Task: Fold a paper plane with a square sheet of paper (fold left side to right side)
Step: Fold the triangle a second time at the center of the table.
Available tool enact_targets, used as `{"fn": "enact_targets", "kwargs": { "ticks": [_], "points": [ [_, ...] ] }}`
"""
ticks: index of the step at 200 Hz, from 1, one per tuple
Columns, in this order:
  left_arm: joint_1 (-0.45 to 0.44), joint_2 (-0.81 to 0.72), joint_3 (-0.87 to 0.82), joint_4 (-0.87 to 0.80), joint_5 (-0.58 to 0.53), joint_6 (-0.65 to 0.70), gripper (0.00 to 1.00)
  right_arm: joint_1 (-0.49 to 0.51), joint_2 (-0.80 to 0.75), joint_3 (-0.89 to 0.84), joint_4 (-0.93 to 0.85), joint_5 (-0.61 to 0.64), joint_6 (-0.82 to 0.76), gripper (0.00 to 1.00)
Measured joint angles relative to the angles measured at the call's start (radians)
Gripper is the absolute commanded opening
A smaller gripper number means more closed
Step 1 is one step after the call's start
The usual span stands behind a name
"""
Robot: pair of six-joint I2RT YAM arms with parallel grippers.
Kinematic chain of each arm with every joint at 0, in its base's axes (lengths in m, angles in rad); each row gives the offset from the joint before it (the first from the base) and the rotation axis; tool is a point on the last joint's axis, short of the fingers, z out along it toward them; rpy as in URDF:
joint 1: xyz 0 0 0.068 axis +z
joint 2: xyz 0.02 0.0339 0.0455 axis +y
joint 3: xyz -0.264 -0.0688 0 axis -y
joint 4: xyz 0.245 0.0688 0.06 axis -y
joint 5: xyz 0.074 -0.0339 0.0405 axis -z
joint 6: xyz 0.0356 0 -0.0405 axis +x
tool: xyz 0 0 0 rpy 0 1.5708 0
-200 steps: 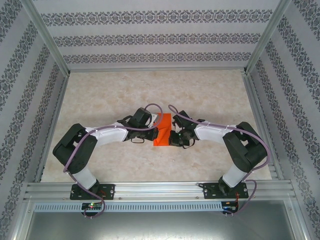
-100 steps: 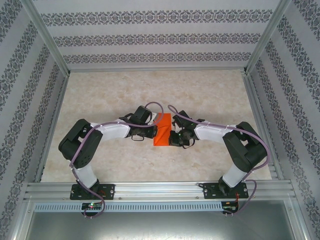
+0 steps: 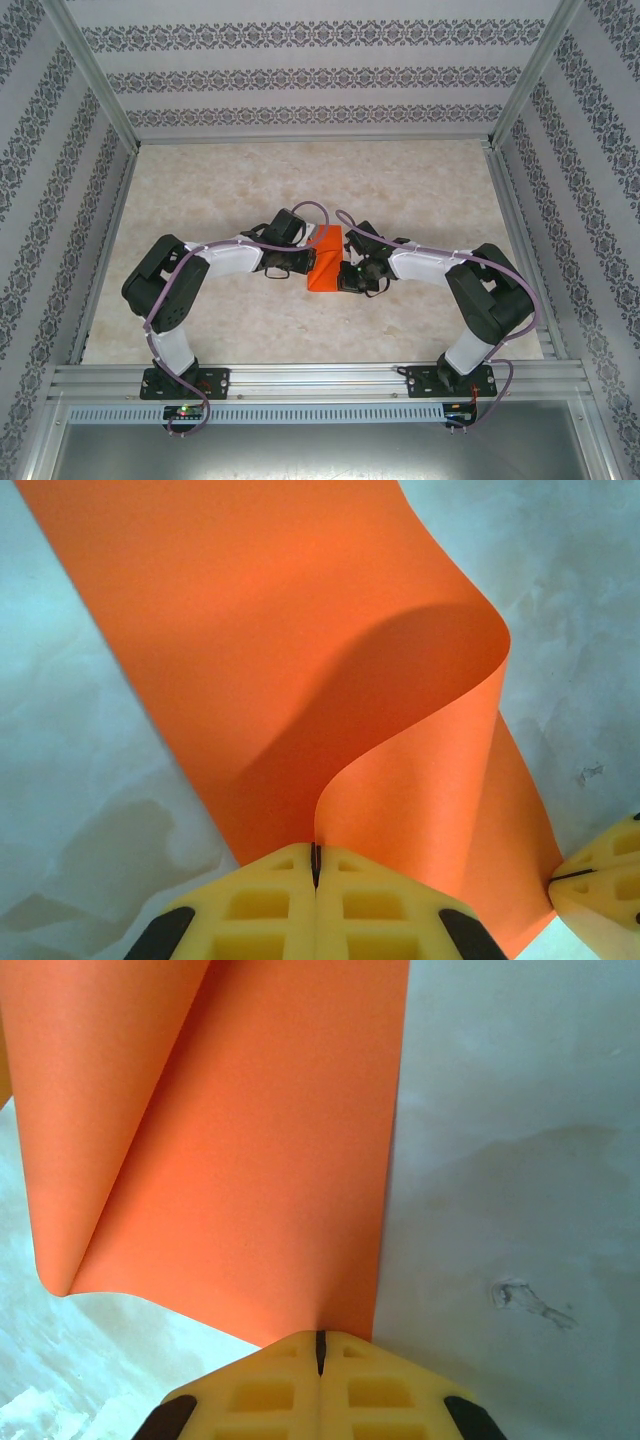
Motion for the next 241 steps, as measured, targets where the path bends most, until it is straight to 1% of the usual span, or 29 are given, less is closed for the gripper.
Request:
{"fn": "enact_targets", "kwargs": {
  "ticks": [163,191,215,241],
  "points": [
    [0.004,0.034,0.012,-0.014,-0.006,0.016,0.0,0.0,0.0,0.0,0.001,0.0,-0.01,0.0],
    [0.004,0.037,0.014,-0.014,-0.006,0.02,0.0,-0.004,-0.021,-0.011,0.003,0.004,-0.018,0.0],
    [0.004,0.037,0.015,-0.014,-0.006,0.021,0.0,-0.038,-0.082,-0.058,0.059,-0.016,-0.013,0.0],
    [0.004,0.037,0.015,-0.014,-0.003,0.021,0.0,-0.082,-0.114,-0.093,0.2,-0.063,0.037,0.0]
  ]
}}
